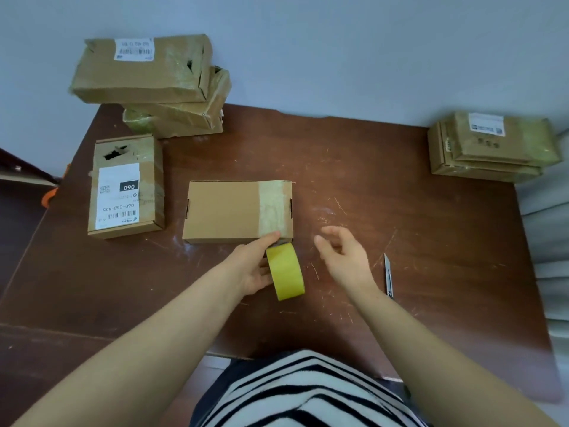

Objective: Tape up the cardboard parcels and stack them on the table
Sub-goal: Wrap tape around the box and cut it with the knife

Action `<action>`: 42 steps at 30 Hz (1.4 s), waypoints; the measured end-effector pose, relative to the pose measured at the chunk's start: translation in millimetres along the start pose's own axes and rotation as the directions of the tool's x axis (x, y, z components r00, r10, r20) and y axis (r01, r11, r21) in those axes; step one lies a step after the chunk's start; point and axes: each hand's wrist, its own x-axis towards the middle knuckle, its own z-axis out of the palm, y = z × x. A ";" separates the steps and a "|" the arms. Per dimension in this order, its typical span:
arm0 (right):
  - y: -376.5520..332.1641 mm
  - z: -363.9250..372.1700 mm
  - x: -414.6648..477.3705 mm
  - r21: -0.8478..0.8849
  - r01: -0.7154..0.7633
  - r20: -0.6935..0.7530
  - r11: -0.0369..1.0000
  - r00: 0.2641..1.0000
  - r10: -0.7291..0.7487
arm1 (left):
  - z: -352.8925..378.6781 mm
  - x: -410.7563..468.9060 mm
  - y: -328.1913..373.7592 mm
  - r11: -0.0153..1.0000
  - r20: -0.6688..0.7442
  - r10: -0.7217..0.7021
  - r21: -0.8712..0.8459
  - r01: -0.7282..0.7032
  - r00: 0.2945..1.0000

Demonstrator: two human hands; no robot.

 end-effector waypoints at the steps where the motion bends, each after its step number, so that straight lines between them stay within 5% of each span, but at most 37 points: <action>1: 11.3 -13.5 0.0 -0.086 0.012 -0.125 0.996 0.992 -0.023 | 4.3 2.2 1.7 0.999 0.001 -0.009 -0.043 0.010 1.000; 4: 51.6 -51.5 -5.3 -0.310 -0.143 -0.307 0.940 0.951 0.044 | 12.6 5.8 2.8 0.995 0.021 -0.023 -0.101 0.025 1.000; 9: 86.1 -66.8 -17.9 -0.519 -0.353 -0.180 0.779 0.936 0.304 | 14.6 4.2 2.5 0.997 -0.032 -0.036 -0.076 0.034 0.999; 13: 76.8 -68.5 -10.1 -0.514 -0.251 -0.106 0.821 0.968 0.230 | 18.1 4.5 3.1 0.996 -0.036 -0.039 -0.079 0.037 0.999; 18: 0.1 -38.4 19.6 -0.257 0.044 0.111 0.965 0.994 -0.016 | 22.5 6.5 0.5 0.982 0.011 -0.047 -0.182 0.048 0.999; 22: -65.6 7.1 47.1 -0.032 0.238 0.353 0.971 0.911 -0.212 | 27.4 8.1 1.3 0.967 0.007 -0.010 -0.254 0.012 1.000; 26: -83.0 41.4 70.1 -0.113 0.236 0.585 0.965 0.801 -0.127 | 28.8 8.8 1.1 0.959 0.015 -0.010 -0.285 0.014 1.000; 42: -82.1 33.1 65.6 -0.204 0.474 0.606 0.857 0.749 -0.269 | 17.7 -2.0 -14.6 0.962 0.033 0.022 -0.274 -0.012 0.999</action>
